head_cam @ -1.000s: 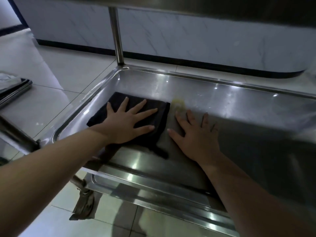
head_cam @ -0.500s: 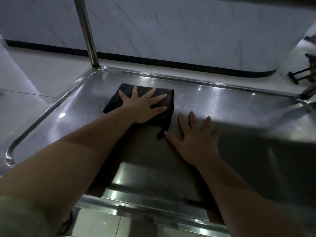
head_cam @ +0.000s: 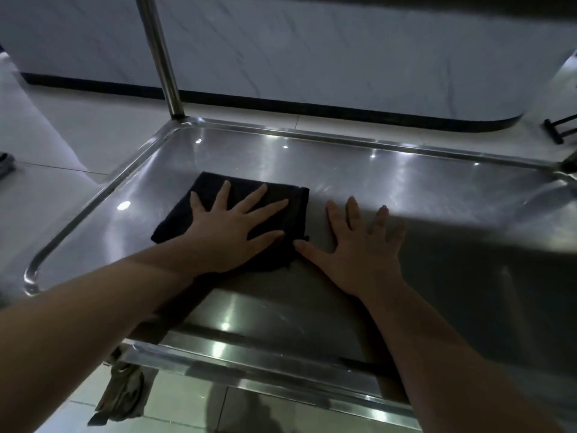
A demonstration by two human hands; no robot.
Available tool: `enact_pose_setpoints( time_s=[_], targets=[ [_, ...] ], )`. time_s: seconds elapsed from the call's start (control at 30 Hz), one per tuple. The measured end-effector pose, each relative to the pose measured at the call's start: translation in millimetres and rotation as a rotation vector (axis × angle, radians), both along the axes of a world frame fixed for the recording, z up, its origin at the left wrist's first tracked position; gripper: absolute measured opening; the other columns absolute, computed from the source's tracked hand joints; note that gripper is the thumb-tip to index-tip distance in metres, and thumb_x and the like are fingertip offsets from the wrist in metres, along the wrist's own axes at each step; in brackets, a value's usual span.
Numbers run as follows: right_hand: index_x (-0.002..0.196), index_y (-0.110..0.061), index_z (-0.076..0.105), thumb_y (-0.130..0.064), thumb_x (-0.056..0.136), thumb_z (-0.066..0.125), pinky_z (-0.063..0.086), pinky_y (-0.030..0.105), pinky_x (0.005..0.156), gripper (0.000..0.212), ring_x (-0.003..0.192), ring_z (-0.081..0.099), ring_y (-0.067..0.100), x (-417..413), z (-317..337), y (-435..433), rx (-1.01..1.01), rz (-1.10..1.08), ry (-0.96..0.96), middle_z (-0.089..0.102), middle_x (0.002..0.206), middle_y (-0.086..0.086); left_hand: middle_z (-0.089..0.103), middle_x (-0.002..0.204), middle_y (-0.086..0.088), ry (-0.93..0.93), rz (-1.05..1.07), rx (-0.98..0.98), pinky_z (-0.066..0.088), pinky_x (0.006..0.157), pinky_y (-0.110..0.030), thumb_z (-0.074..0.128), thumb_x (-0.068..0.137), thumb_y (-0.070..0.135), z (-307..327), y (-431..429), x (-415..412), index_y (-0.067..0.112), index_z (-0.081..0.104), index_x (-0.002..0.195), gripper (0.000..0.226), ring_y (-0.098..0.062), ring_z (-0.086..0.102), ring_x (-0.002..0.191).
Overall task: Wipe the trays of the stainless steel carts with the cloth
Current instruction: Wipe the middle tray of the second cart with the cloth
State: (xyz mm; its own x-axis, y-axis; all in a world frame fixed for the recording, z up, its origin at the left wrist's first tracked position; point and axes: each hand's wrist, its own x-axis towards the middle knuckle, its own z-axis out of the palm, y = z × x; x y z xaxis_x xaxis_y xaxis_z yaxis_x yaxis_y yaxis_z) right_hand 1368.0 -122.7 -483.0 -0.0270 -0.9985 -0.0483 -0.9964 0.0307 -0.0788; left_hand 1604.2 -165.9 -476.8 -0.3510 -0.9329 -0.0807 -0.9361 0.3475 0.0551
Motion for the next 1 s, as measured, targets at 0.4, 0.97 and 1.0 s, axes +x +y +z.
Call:
enact_pose_setpoints(
  time_s=[0.4, 0.97, 1.0],
  targets=[
    [0.156, -0.027, -0.002, -0.097, 0.064, 0.006, -0.008, 0.065, 0.111, 0.116, 0.146, -0.014, 0.043, -6.5, 2.3, -3.1, -0.014, -0.025, -0.033, -0.007, 0.164, -0.005, -0.006, 0.163, 0.014, 0.001, -0.033, 0.005, -0.007, 0.103, -0.080, 0.017, 0.090, 0.076, 19.1, -68.1, -98.1, 0.061, -0.001, 0.146, 0.061, -0.042, -0.012, 0.147],
    [0.144, -0.060, -0.012, -0.098, 0.064, 0.009, -0.014, 0.067, 0.110, 0.091, 0.147, -0.013, 0.039, -93.5, 15.5, 59.3, 0.143, -0.090, -0.009, -0.016, 0.161, -0.016, -0.011, 0.162, 0.018, 0.000, 0.052, 0.008, -0.012, 0.102, -0.079, 0.018, 0.085, 0.082, 15.1, -35.6, -77.8, 0.066, -0.006, 0.142, 0.064, -0.043, -0.015, 0.146],
    [0.145, -0.059, -0.011, -0.098, 0.064, 0.009, -0.014, 0.067, 0.110, 0.092, 0.148, -0.013, 0.038, -98.3, 15.7, 59.7, 0.136, -0.100, -0.009, -0.015, 0.161, -0.017, -0.012, 0.162, 0.017, -0.007, 0.056, 0.018, -0.011, 0.102, -0.080, 0.018, 0.085, 0.082, 16.6, -40.1, -91.6, 0.064, -0.006, 0.143, 0.065, -0.044, -0.016, 0.145]
  ],
)
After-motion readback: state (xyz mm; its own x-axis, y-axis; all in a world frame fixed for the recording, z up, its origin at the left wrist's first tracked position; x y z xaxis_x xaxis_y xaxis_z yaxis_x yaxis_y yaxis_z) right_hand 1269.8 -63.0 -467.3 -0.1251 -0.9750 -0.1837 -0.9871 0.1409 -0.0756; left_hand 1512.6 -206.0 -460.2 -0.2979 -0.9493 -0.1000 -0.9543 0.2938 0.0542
